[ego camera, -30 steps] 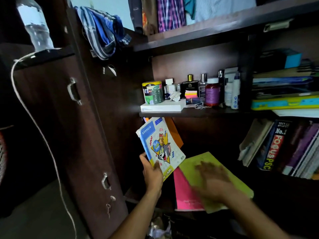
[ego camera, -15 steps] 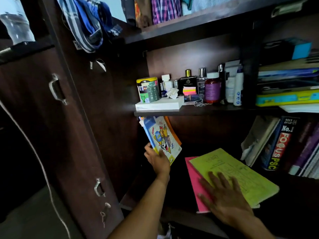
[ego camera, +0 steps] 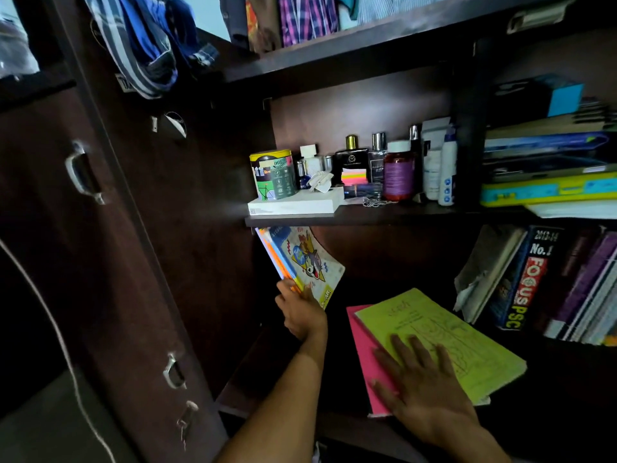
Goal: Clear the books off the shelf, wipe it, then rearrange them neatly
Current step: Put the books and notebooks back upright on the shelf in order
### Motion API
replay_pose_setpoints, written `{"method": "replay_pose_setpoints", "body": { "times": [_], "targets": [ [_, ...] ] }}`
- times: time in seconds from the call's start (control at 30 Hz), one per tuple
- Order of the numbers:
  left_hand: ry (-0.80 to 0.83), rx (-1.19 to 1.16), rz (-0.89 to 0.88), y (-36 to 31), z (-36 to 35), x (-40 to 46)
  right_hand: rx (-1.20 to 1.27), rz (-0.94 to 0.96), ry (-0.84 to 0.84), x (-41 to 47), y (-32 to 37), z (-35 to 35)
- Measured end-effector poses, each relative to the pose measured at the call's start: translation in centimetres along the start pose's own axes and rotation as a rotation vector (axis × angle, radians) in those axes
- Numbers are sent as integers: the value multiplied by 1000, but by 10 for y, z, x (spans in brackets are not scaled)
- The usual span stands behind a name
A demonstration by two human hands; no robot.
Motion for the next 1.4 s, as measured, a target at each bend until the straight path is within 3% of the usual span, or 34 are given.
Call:
{"method": "replay_pose_setpoints", "body": {
  "times": [0.1, 0.33, 0.43, 0.47, 0.57, 0.73, 0.9, 1.0, 1.1, 1.17, 1.23, 1.4],
  "targets": [
    [58, -32, -91, 0, 0, -7, -14, 40, 21, -4, 5, 12],
    [406, -58, -339, 22, 0, -37, -8, 78, 53, -9, 4, 7],
    [687, 171, -563, 26, -10, -59, 57, 65, -69, -7, 4, 23],
    [753, 290, -654, 25, -15, -66, 81, 44, -37, -5, 4, 26],
    [812, 511, -783, 19, -20, -78, 107, -56, 42, 7, -2, 33],
    [809, 294, -634, 24, -18, -68, -99, 55, -3, 13, 21, 63],
    [761, 273, -671, 22, -25, -67, 21, 27, -297, 19, 23, 122],
    [745, -92, -375, 21, -15, -57, 313, 170, -605, 16, 47, 131],
    [710, -442, -61, 29, -5, -47, 525, 385, -730, 19, 93, 113],
    [673, -600, 78, 33, 1, -40, 724, 464, -709, 26, 114, 100],
    [623, -642, 81, 30, 8, -35, 894, 474, -620, 31, 121, 88],
    [605, -690, 7, 21, 15, -36, 753, 298, -420, 60, 107, 45]
  ]
}}
Point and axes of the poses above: each hand's wrist, its own x-axis towards the middle knuckle, its own z-axis out of the back of the hand, y = z × x, the point moved 6 cm from there along x, towards the middle knuckle, and after that the axes turned 3 degrees about -y, right-handed, at the moved point
